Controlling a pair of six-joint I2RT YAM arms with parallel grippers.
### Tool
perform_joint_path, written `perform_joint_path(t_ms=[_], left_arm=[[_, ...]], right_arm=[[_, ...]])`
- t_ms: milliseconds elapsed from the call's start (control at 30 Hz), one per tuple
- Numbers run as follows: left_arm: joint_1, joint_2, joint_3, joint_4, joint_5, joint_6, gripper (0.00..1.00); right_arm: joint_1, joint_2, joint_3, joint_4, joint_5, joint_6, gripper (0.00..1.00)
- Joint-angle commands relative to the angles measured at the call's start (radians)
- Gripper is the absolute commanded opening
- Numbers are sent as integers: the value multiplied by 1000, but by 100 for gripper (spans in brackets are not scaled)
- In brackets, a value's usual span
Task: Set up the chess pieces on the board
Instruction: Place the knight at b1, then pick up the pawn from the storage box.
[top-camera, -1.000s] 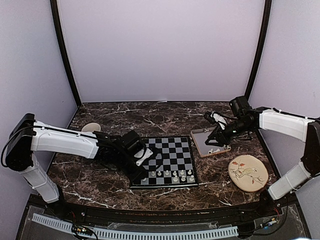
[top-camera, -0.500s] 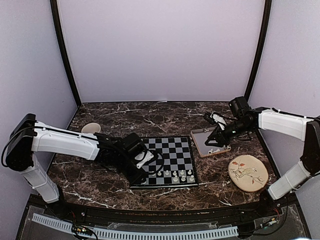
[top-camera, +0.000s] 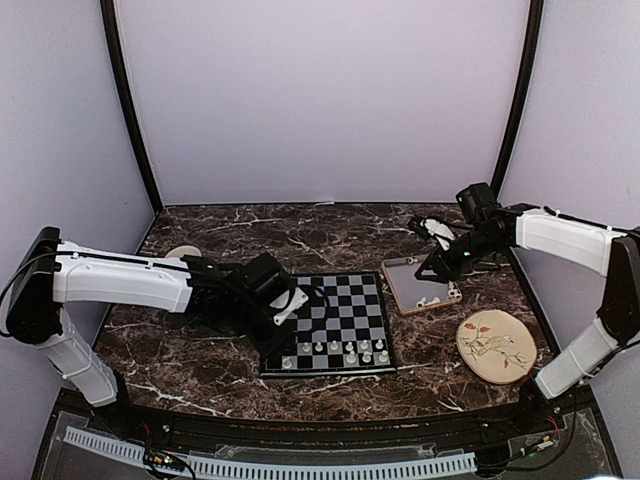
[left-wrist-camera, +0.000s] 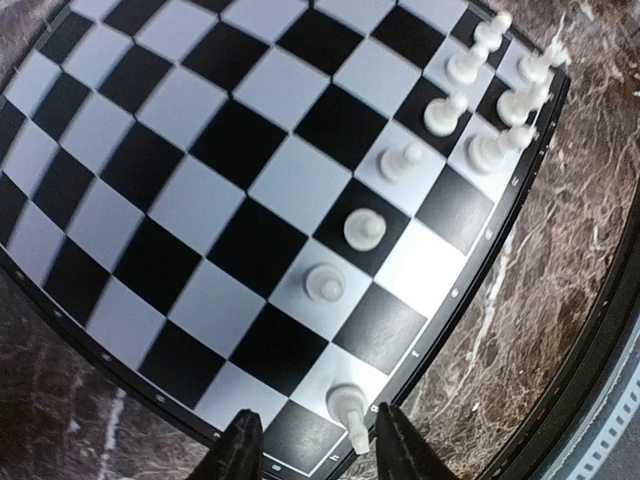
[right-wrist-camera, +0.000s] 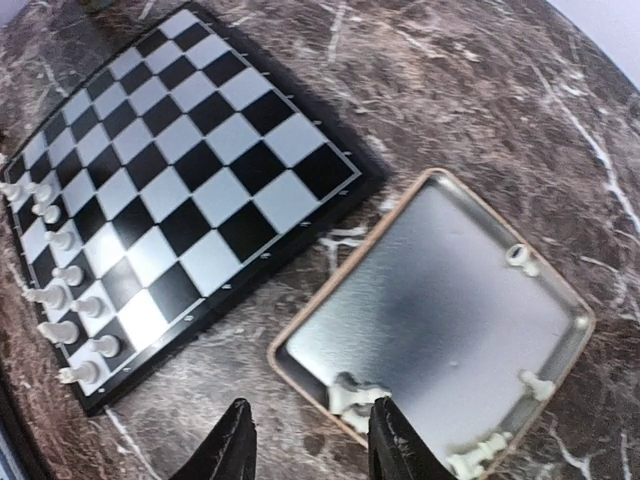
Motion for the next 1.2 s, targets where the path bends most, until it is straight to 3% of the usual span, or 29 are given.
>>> perform_joint_path(t_ms=[0, 167, 433, 867, 1167], left_arm=[[-2, -83, 99, 4, -98, 40, 42], [13, -36, 130, 145, -145, -3, 42], [18, 61, 143, 379, -55, -87, 42], [18, 102, 130, 419, 15, -157, 42], [18, 126, 119, 453, 32, -196, 42]], right_arm=[[-21, 50, 83, -41, 257, -5, 38], [-58, 194, 227, -154, 357, 7, 32], [-67, 354, 360, -243, 351, -1, 28], [-66, 645, 606, -191, 253, 166, 32], [-66, 714, 642, -161, 266, 213, 33]])
